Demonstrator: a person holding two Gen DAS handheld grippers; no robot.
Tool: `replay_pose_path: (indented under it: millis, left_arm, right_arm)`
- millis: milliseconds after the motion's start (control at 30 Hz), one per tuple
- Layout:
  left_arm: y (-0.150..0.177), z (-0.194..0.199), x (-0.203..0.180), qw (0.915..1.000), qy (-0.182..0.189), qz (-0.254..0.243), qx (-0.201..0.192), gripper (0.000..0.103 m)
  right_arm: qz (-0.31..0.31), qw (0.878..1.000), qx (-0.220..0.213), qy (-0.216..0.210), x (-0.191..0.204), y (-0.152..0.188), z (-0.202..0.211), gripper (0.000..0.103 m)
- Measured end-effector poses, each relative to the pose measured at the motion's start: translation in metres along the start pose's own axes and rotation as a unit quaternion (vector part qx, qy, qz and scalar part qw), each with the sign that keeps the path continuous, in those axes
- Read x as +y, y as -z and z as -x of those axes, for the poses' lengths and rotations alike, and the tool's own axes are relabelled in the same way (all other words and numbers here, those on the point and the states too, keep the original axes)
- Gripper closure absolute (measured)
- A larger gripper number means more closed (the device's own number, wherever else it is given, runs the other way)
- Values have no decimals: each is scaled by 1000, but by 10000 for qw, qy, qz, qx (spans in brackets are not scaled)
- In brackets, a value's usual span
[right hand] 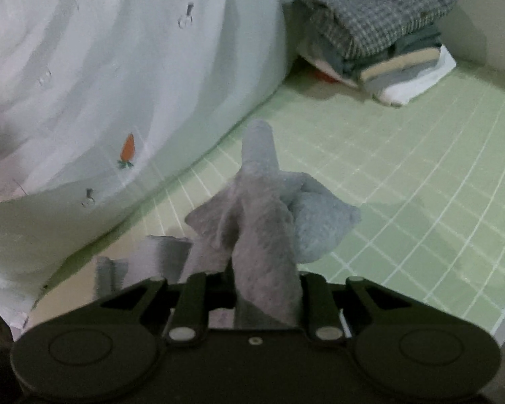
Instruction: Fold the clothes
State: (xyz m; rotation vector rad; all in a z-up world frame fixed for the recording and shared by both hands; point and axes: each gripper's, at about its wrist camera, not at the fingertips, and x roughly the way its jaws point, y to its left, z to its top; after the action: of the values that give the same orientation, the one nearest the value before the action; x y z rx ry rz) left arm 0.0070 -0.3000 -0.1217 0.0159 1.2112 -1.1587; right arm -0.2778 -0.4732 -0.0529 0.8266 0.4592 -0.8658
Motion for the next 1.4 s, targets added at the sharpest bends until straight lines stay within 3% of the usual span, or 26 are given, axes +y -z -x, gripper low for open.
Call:
replay_pose_path:
  millis: [133, 233, 300, 400, 533, 567, 667, 733, 767, 833, 1033, 1167, 1333, 1400]
  left_arm:
    - [3, 3, -45, 9994, 233, -204, -144, 89]
    - [-3, -1, -91, 9967, 577, -515, -245, 90]
    - [-6, -12, -131, 9938, 579, -888, -331, 90]
    - [1, -40, -152, 9930, 21, -1142, -313, 90]
    - [10, -79, -179, 9860, -734, -1469, -284, 83]
    - [14, -86, -175, 9850, -923, -1429, -279, 83]
    - [20, -103, -158, 9814, -1459, -1192, -359, 65]
    - [15, -112, -145, 9852, -1445, -859, -342, 44]
    - [13, -117, -139, 9867, -1434, -690, -332, 40]
    - [8, -126, -128, 9889, -1384, -437, -304, 26]
    - [7, -160, -114, 9900, -1357, -384, -22, 23]
    - [5, -166, -115, 9915, -1249, -329, -151, 22]
    - [4, -167, -115, 9934, -1098, -149, -284, 22]
    - [7, -167, -119, 9944, -1009, -98, -293, 25]
  right_arm:
    - [-124, 9997, -225, -39, -21, -15, 19, 83]
    - [-248, 9987, -403, -162, -45, -33, 34, 85]
    - [-296, 9979, -514, -269, -66, -50, 39, 86]
    - [-256, 9975, -577, -326, -99, -76, 35, 86]
    - [22, 9994, -291, -174, -143, -103, 7, 86]
    - [11, 9997, -211, -156, -155, -106, 1, 85]
    - [-431, 9988, 45, -236, -194, -107, -17, 84]
    - [-693, 9971, 227, -209, -217, -108, -30, 80]
    - [-700, 9970, 317, -135, -225, -109, -36, 77]
    - [-713, 9962, 498, 13, -241, -111, -49, 60]
    - [-871, 9929, 803, -49, -272, -108, -75, 32]
    - [-793, 9922, 897, -340, -270, -106, -87, 27]
    - [-711, 9899, 990, -726, -266, -104, -100, 13]
    - [-595, 9895, 1052, -792, -258, -105, -105, 13]
